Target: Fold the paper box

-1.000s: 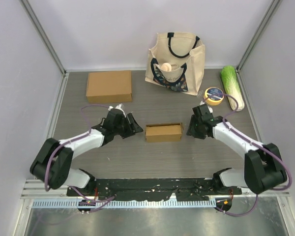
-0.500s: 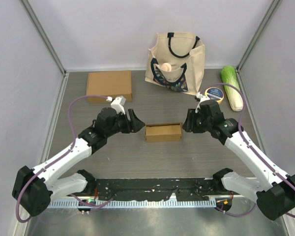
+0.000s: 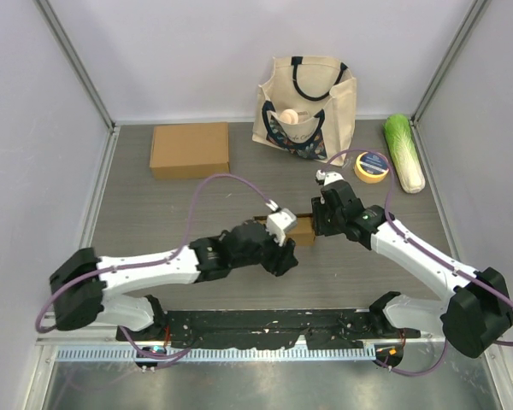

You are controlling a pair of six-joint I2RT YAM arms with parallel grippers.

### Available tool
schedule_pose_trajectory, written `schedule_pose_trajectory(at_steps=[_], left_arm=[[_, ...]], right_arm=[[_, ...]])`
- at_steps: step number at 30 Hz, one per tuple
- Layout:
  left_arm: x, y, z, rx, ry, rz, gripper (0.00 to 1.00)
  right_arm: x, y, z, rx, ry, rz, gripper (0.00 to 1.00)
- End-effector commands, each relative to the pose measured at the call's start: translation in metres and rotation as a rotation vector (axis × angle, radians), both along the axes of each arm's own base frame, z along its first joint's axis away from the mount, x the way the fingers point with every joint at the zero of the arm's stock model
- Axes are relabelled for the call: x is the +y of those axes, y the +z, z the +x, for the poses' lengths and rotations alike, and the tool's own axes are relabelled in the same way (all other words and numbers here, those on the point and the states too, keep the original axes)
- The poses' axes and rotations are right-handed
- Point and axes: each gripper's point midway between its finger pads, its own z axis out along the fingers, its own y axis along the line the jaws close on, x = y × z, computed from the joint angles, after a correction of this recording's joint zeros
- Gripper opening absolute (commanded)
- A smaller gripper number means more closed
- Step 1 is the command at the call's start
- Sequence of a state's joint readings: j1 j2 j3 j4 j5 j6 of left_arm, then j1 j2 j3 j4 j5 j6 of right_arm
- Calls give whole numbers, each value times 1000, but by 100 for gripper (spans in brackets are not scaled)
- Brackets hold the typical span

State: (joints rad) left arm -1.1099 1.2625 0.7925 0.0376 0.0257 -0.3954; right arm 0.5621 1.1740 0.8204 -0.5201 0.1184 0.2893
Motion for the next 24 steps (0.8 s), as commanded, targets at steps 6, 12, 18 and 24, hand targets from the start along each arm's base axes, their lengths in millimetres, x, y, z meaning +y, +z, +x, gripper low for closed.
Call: schedule_pose_trajectory(at_steps=[6,12,18,24], left_arm=[[-55,-33,34,-166,77,111,46],[-71,-50,50,-173,139,103,41],[-75,-61,64,-175,215,116,41],[-71,-68,79,-189,308,110,41]], right_arm=[[3,16,32,-194,-37,-10,34],[11,17,31,-203,-16,-9,26],[14,18,27,-190,-13,-8,14],[18,19,23,-165,-8,3,1]])
